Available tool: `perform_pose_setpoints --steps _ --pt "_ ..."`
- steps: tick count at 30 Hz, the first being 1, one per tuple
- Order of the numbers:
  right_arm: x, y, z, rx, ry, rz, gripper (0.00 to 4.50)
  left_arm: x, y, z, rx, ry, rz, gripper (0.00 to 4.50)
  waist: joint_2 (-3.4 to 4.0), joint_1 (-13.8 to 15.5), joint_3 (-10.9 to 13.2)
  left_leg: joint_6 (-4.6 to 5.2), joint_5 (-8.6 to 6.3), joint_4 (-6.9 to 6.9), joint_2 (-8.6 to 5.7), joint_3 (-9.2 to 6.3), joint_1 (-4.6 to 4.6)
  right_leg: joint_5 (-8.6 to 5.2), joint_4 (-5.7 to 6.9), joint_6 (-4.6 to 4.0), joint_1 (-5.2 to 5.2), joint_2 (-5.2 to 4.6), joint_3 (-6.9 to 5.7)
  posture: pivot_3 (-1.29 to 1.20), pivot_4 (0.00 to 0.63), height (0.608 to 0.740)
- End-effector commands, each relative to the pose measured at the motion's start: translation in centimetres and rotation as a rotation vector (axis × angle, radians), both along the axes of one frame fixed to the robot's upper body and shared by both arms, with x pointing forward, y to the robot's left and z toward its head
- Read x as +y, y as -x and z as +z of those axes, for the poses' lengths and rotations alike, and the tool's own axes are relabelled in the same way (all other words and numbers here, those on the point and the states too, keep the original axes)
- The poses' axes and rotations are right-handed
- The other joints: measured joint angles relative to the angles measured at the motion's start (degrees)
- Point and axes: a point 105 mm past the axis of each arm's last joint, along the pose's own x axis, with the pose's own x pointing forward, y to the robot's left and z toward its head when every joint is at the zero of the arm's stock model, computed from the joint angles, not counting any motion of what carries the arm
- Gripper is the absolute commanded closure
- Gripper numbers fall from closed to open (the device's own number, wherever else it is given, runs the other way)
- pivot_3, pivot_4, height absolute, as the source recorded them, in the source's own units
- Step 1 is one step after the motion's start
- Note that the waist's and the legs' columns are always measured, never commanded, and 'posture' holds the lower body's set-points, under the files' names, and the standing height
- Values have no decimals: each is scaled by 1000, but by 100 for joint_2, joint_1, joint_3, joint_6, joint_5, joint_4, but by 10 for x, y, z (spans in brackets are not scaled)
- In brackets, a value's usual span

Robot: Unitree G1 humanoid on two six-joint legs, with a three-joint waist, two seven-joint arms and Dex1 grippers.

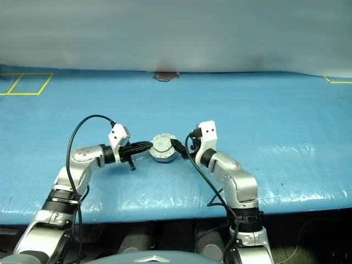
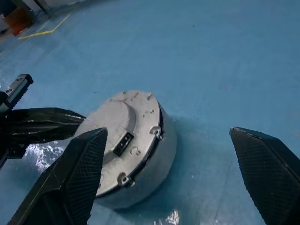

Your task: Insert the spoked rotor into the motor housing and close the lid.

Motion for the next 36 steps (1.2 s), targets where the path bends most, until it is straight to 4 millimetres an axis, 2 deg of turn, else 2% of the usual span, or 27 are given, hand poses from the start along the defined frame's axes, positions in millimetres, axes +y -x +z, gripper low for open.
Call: perform_pose_setpoints --steps 1,6,11,14,24,34,36 --pt "6 3 3 28 -87 2 72 -4 5 -11 38 -4 -15 4500 2 -4 2 0 0 0 0 1 0 0 0 0 -2 0 0 0 150 740" --pt "13 1 -6 112 -193 -12 72 -4 4 -9 29 2 -9 4500 3 -4 2 0 0 0 2 0 0 0 0 0 -1 1 -1 0 150 740" --pt "23 0 -7 170 -323 6 72 -2 3 -7 18 -2 0 4500 2 -15 1 0 0 0 2 0 0 0 -4 1 1 1 -1 0 150 740" --pt "24 -3 -6 198 -403 -10 673 -1 3 -7 12 -6 5 4500 3 -22 1 0 0 -1 4 -1 2 0 -3 1 1 2 -1 0 150 740" --pt "29 -1 3 236 -554 15 3909 3 1 -5 -2 -12 21 4500 4 -61 2 0 0 -3 4 -1 0 0 -4 1 -1 3 -1 0 150 740" --pt "31 1 4 212 -521 40 3909 3 1 -5 -6 -10 22 4500 5 -112 3 0 0 -6 4 -1 -2 0 -8 1 -2 2 -1 0 150 740" --pt "31 2 4 216 -528 46 3516 3 0 -5 -8 -12 25 4500 5 -119 3 0 0 -6 5 -1 -2 0 -8 1 -3 3 -1 0 150 740"
